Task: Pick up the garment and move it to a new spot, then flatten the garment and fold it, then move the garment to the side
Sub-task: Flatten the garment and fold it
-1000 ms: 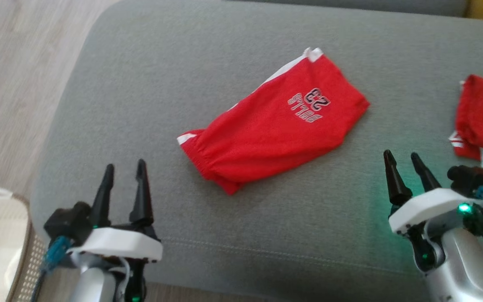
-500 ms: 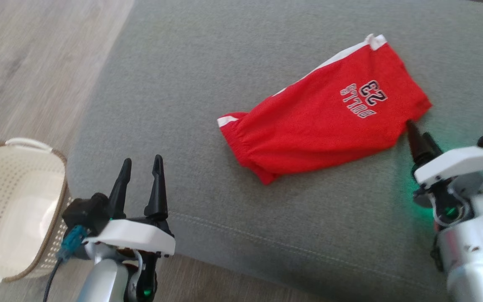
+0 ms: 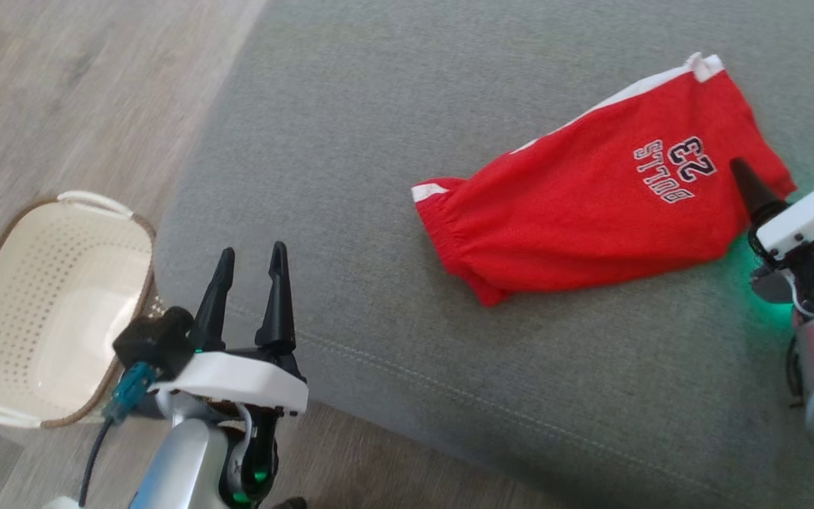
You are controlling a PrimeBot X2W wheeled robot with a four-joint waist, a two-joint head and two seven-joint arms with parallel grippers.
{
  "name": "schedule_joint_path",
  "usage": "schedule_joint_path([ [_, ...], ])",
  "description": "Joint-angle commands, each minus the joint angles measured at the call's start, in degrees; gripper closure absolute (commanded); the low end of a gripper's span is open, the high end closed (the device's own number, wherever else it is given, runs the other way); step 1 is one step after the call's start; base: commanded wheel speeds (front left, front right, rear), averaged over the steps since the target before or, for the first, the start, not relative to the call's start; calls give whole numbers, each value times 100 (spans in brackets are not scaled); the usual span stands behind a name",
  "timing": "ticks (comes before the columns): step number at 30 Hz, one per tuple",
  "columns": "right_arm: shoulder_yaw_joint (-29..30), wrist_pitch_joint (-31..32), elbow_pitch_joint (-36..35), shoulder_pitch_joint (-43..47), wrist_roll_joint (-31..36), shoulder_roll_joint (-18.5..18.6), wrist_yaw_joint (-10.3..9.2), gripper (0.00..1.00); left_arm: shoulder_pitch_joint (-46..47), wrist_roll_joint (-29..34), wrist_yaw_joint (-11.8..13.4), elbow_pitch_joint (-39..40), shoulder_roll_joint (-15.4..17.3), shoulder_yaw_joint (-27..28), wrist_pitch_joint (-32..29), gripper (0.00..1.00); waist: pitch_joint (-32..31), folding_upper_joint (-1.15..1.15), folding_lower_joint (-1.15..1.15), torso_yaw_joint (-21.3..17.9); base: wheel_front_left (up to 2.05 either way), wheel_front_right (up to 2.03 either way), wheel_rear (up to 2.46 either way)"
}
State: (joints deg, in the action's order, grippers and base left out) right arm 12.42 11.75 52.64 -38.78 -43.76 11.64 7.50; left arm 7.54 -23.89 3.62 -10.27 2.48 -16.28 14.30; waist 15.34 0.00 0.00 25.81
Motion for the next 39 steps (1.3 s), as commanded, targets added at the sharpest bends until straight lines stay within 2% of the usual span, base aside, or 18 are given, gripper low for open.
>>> schedule_joint_path([
  [1,-198,215,200,32,49,-157,-1,0,181,-59,52,196,40,166,70,0,26,0,0,75,0,0,0],
  [6,-332,349,456,-157,232,-141,-1,0,156,-98,60,184,40,163,70,0,12,0,0,172,0,0,0],
  [10,-442,439,523,-245,202,-269,-1,0,121,-117,77,164,40,161,70,0,-58,0,0,227,0,0,0],
  [15,-423,219,523,-264,88,-379,-1,0,97,-102,73,165,40,192,70,0,-123,0,0,222,0,0,0],
  [16,-458,140,514,-255,110,-393,-1,43,92,-99,73,169,40,206,70,0,-131,0,0,209,0,0,0],
  [17,-480,37,499,-243,119,-407,-1,78,87,-95,74,169,40,219,70,0,-143,0,0,193,0,0,0],
  [18,-489,-57,491,-229,107,-427,-1,100,82,-93,75,167,40,230,70,0,-159,0,0,174,0,0,0],
  [27,-546,-716,341,-100,-107,-438,-1,100,53,-25,37,132,40,263,70,0,-324,0,0,-48,0,0,0],
  [32,-459,-1242,331,30,-222,-382,-1,100,-6,24,-65,101,40,250,70,0,-466,0,0,-227,0,0,0],
  [39,-126,-2002,797,194,-72,-409,-1,100,-148,108,-104,47,40,361,70,0,-751,0,0,-546,0,0,0],
])
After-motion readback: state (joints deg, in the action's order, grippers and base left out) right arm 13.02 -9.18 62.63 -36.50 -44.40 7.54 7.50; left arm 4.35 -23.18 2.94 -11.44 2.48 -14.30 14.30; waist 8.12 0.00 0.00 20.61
